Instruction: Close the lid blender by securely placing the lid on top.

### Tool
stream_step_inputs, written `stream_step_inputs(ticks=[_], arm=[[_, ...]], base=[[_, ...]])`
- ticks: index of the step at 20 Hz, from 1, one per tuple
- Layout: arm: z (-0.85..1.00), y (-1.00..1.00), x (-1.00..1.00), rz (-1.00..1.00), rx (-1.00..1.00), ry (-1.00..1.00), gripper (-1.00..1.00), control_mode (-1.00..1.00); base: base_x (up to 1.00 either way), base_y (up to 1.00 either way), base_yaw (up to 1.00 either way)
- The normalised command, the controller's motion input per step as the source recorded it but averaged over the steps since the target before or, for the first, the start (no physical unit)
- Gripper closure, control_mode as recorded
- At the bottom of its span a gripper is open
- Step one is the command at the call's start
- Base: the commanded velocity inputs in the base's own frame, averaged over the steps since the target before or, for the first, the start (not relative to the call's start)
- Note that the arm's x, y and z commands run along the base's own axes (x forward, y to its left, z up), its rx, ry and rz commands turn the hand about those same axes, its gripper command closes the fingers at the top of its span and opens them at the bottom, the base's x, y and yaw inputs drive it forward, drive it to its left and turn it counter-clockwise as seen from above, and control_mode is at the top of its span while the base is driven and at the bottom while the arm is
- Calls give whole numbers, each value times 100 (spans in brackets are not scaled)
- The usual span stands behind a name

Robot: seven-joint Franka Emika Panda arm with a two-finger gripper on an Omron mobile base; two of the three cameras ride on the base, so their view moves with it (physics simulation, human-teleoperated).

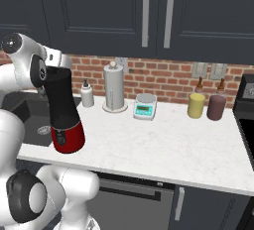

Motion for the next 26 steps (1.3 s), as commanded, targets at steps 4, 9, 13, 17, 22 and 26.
stream_step_inputs(ticks=[4, 9, 13, 17, 22, 26], arm=[[-6, 0, 11, 0, 0, -10, 100, -100], [-3, 0, 11, 0, 0, -7, 100, -100], [-3, 0, 10, 0, 0, -5, 100, -100], [-4, 0, 11, 0, 0, -3, 100, -100], [0, 0, 7, 0, 0, 0, 100, -100], [3, 0, 0, 0, 0, 0, 100, -100]], base=[[0, 0, 0], [0, 0, 0], [0, 0, 0], [0, 0, 0], [0, 0, 0], [0, 0, 0]])
